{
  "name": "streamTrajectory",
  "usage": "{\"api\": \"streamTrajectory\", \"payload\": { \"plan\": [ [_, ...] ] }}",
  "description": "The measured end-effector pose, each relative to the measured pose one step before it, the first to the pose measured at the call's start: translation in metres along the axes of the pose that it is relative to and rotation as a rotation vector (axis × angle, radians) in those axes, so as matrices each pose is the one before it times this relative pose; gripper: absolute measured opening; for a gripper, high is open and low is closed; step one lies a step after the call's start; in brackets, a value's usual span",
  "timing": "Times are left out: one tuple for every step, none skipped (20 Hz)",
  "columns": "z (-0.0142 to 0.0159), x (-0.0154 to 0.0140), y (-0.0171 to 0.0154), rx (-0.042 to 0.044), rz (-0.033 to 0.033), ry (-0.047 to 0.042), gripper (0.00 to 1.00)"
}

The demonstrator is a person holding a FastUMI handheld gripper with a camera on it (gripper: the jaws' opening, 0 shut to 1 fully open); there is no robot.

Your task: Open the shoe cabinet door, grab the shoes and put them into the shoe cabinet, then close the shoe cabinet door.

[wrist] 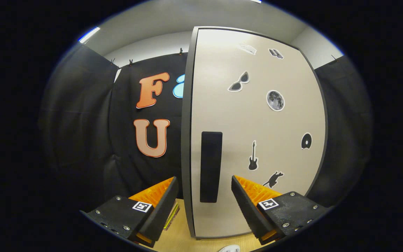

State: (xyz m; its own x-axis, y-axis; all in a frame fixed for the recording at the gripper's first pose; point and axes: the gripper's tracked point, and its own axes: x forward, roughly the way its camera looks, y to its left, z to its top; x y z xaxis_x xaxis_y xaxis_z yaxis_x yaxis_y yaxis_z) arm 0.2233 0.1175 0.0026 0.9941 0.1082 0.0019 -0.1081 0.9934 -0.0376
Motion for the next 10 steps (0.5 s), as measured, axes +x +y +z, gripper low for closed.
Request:
{"api": "streamTrajectory", "payload": {
  "plan": [
    [0.00057, 0.00671, 0.00050, -0.00234, -0.00200, -0.00185, 0.95],
    [0.00057, 0.00637, 0.00074, 0.00067, -0.00566, -0.00150, 0.95],
    [0.00196, 0.00549, -0.00243, 0.00289, -0.00739, -0.00698, 0.95],
    [-0.00077, 0.00377, -0.00052, 0.00232, -0.00315, 0.00130, 0.93],
    [-0.00154, 0.00381, -0.00107, -0.00169, -0.00663, 0.00724, 0.93],
    [-0.00177, 0.00331, -0.00253, -0.00336, -0.00614, 0.00535, 0.90],
    [-0.00206, 0.00196, -0.00171, -0.00271, -0.00764, 0.01124, 0.82],
    [0.00060, 0.00108, -0.00117, 0.00295, -0.00562, 0.00214, 0.74],
    [-0.00098, 0.00131, -0.00079, 0.00334, -0.00416, 0.00350, 0.66],
    [0.00065, 0.00066, -0.00080, 0.00239, 0.00043, -0.00097, 0.51]
  ]
}}
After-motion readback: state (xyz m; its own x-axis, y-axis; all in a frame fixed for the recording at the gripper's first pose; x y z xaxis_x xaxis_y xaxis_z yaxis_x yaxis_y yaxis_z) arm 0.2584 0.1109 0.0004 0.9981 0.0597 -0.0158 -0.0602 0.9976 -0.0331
